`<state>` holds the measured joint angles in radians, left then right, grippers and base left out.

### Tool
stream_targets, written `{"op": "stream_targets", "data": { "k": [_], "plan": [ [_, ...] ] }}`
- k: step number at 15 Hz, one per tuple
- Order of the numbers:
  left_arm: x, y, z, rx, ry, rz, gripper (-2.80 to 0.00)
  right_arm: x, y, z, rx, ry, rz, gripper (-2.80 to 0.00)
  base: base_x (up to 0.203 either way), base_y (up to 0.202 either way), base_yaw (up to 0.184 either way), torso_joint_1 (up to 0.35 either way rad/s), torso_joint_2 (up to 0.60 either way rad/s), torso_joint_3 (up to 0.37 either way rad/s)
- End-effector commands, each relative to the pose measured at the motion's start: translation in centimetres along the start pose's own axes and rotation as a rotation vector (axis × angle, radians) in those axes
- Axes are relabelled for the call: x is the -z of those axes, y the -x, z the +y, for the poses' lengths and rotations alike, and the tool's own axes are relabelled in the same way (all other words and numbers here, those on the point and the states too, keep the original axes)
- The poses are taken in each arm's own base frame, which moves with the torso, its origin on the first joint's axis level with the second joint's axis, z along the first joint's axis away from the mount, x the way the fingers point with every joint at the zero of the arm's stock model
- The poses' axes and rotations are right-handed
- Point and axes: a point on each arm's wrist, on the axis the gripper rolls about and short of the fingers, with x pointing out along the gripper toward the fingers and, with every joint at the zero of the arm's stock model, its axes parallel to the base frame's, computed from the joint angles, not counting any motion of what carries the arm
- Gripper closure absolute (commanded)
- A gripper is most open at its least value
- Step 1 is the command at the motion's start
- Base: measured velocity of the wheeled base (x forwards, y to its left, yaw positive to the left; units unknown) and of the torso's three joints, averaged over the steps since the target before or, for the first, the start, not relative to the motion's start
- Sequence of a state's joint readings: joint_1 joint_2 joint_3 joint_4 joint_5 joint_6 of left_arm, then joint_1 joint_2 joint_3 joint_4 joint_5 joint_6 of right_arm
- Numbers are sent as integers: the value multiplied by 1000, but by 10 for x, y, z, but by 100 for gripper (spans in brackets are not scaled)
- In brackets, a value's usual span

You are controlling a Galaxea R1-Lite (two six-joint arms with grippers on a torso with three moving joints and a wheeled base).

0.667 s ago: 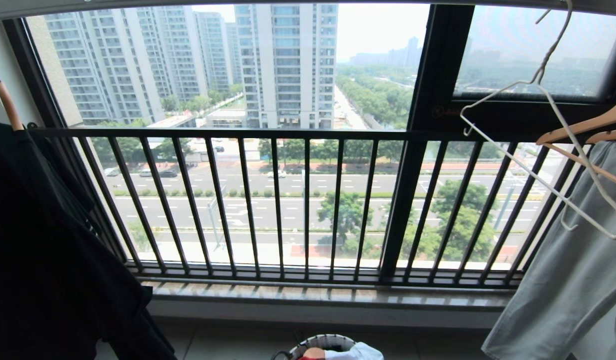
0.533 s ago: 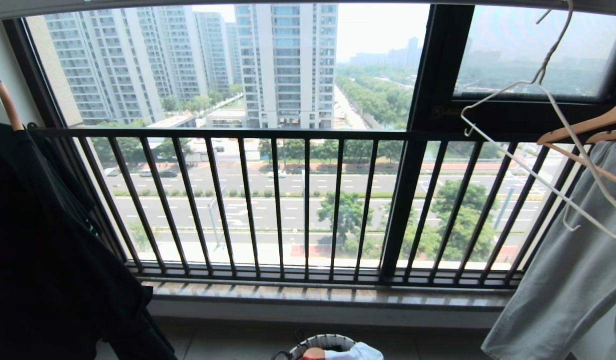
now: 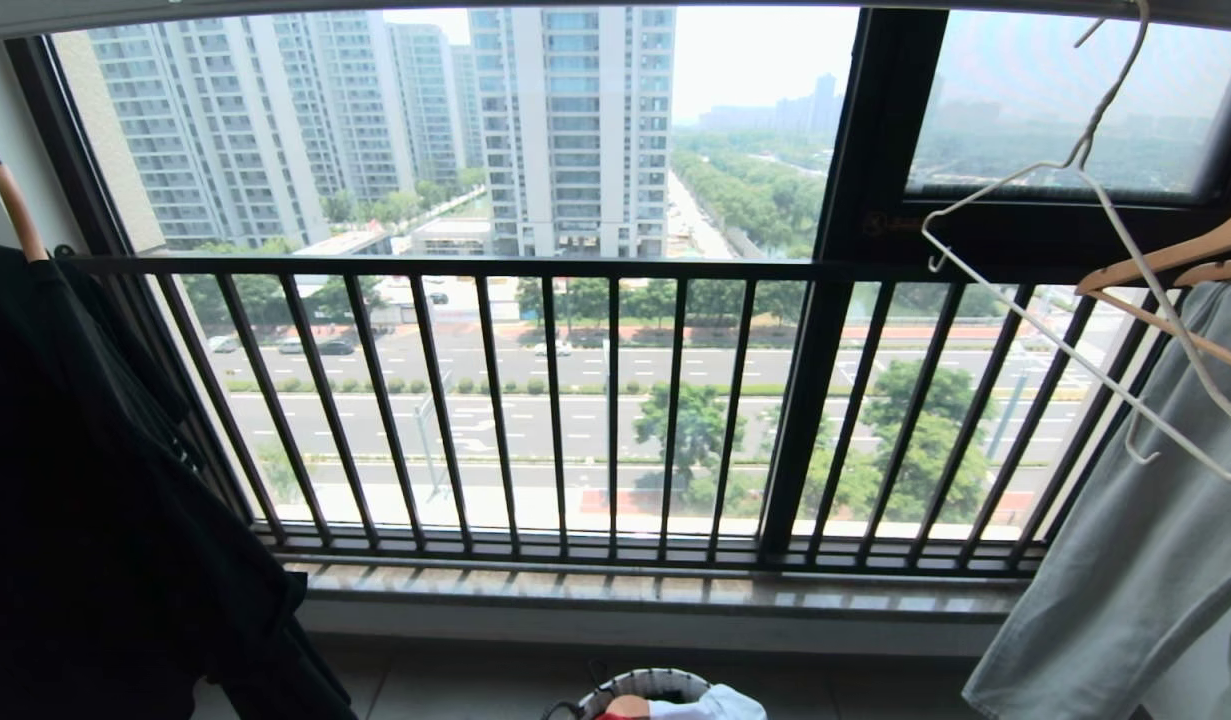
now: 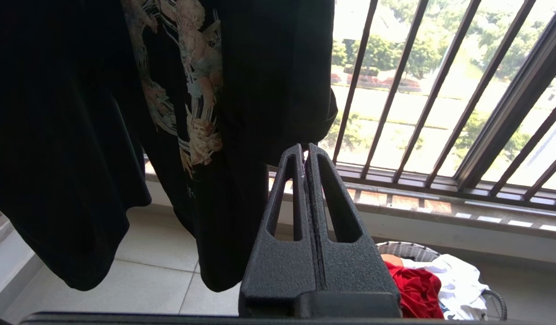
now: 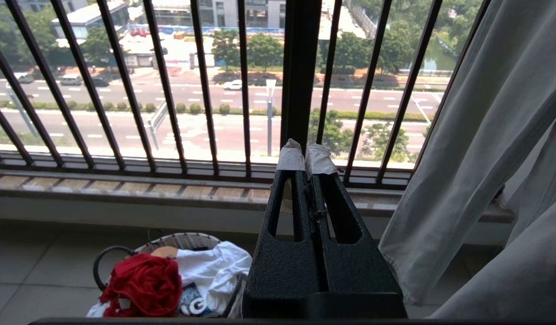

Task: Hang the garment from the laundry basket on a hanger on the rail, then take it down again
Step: Pick up the clothes rack on the clothesline

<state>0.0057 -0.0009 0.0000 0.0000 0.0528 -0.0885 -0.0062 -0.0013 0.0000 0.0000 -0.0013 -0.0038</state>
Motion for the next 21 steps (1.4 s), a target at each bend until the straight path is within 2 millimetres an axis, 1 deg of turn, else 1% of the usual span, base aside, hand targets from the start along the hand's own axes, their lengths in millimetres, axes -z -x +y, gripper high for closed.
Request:
{"op": "stream_targets", "data": {
  "k": [1, 6, 7, 9, 11, 13, 14, 17, 19, 21],
  "plan": [
    [0, 0, 0, -1, 1, 1, 0, 0, 0, 0, 0, 0, 1, 0, 0, 0, 0, 0, 0, 0],
    [0, 0, 0, -1, 1, 1, 0, 0, 0, 0, 3, 7, 3, 0, 0, 0, 0, 0, 0, 0],
    [0, 0, 0, -1, 2, 1, 0, -5, 2, 0, 8, 9, -12, 0, 0, 0, 0, 0, 0, 0],
    [0, 0, 0, -1, 2, 1, 0, -30, 11, -1, 19, 8, -65, 0, 0, 0, 0, 0, 0, 0],
    [0, 0, 0, -1, 2, 1, 0, -55, 17, -1, 19, 8, -54, 0, 0, 0, 0, 0, 0, 0],
    [0, 0, 0, -1, 1, 1, 0, -86, 14, -1, 17, 8, -34, 0, 0, 0, 0, 0, 0, 0],
    [0, 0, 0, -1, 2, 1, 0, -107, 11, -1, 17, 7, -41, 0, 0, 0, 0, 0, 0, 0],
    [0, 0, 0, -1, 0, 1, 0, -163, -5, -1, 12, 20, -33, 0, 0, 0, 0, 0, 0, 0],
    [0, 0, 0, -1, 1, 1, 0, -196, -25, -1, -2, 26, 9, 0, 0, 0, 0, 0, 0, 0],
    [0, 0, 0, -1, 0, 1, 0, -235, -45, -1, -8, 25, 33, 0, 0, 0, 0, 0, 0, 0]
  ]
}}
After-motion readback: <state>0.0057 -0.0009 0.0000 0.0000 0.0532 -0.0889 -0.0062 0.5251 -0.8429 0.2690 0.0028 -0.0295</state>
